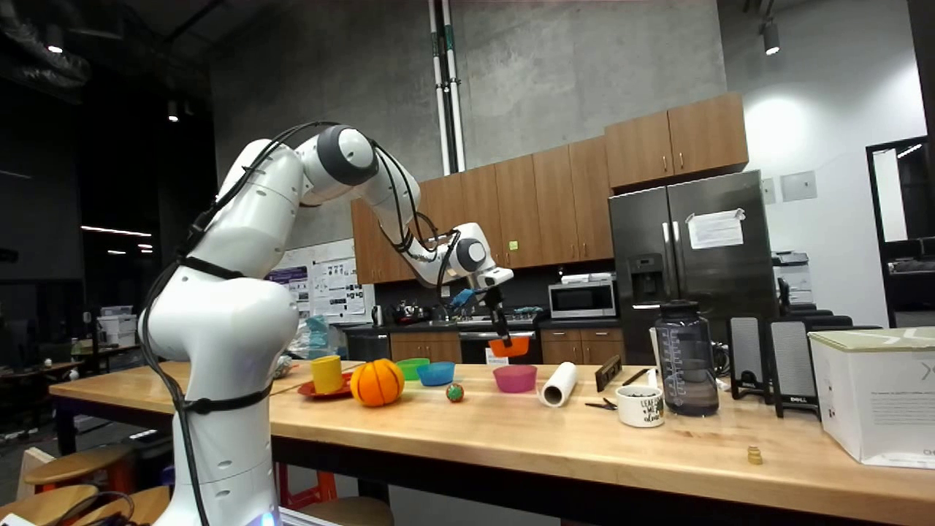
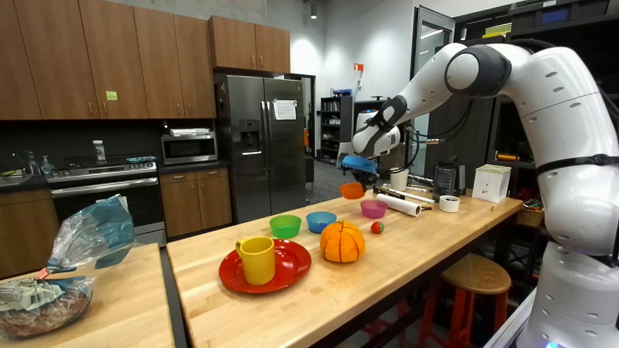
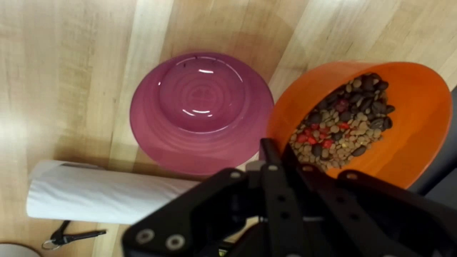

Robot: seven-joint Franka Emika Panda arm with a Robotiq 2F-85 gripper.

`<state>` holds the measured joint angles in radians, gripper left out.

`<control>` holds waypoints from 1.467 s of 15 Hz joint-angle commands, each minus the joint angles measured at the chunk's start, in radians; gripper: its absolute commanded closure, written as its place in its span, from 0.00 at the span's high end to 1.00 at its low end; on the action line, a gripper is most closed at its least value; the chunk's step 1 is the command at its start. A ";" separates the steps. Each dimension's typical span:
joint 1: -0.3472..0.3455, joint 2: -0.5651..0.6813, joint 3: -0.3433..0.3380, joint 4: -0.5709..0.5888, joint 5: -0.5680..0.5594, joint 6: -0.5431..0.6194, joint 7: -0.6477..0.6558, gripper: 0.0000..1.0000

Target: Pour the contents in the orange bowl into the purple bowl.

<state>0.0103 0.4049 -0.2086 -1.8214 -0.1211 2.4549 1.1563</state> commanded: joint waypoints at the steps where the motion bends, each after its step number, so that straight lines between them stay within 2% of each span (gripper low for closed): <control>1: -0.008 -0.063 -0.018 -0.007 -0.031 -0.069 -0.046 0.01; 7: 0.000 -0.098 -0.059 0.006 -0.197 -0.189 -0.012 0.01; 22: 0.026 -0.139 -0.026 -0.035 -0.574 -0.364 0.037 0.01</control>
<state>0.0316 0.3080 -0.2489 -1.8208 -0.6304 2.1268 1.1685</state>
